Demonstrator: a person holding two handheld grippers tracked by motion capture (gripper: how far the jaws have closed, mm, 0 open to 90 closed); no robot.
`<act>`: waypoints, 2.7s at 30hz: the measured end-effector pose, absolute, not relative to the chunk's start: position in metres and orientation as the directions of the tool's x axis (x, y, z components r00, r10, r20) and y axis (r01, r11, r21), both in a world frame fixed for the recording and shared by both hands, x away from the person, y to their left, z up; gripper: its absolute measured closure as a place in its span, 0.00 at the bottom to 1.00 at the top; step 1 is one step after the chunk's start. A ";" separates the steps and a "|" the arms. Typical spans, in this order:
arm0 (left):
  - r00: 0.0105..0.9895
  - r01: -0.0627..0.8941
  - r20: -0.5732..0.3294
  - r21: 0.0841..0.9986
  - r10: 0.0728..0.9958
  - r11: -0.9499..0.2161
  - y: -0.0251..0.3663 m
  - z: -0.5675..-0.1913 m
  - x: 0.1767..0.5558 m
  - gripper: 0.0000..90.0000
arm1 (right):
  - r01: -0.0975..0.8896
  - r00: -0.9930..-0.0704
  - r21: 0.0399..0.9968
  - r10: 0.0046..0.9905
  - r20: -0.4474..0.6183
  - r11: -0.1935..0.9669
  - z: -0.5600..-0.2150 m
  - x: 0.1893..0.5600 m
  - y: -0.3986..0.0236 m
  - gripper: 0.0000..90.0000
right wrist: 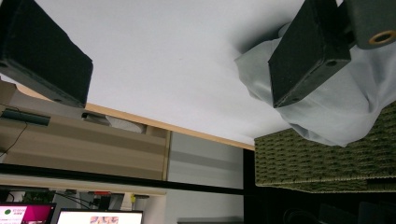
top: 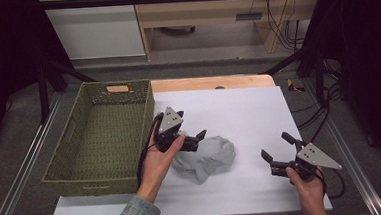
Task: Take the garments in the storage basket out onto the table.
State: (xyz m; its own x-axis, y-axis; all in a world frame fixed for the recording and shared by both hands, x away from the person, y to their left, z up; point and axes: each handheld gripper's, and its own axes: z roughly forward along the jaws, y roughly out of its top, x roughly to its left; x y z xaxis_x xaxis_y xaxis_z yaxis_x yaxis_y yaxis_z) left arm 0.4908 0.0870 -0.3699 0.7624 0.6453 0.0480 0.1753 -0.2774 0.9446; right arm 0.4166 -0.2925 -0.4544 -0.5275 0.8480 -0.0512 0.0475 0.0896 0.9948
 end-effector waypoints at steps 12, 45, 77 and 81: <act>0.756 0.135 0.052 0.963 0.653 -0.232 0.096 -0.380 0.476 0.04 | 0.047 -0.521 0.995 0.852 -0.054 0.092 -0.455 0.416 -0.296 0.07; 0.738 0.105 0.056 0.975 0.672 -0.197 0.105 -0.411 0.459 0.04 | 0.052 -0.518 0.994 0.854 -0.052 0.092 -0.455 0.417 -0.296 0.07; 0.724 0.088 0.053 0.982 0.688 -0.168 0.114 -0.428 0.441 0.03 | 0.055 -0.515 0.994 0.856 -0.050 0.091 -0.456 0.417 -0.297 0.07; 0.720 0.084 0.046 0.985 0.692 -0.152 0.115 -0.429 0.439 0.03 | 0.054 -0.514 0.994 0.856 -0.050 0.091 -0.456 0.417 -0.298 0.07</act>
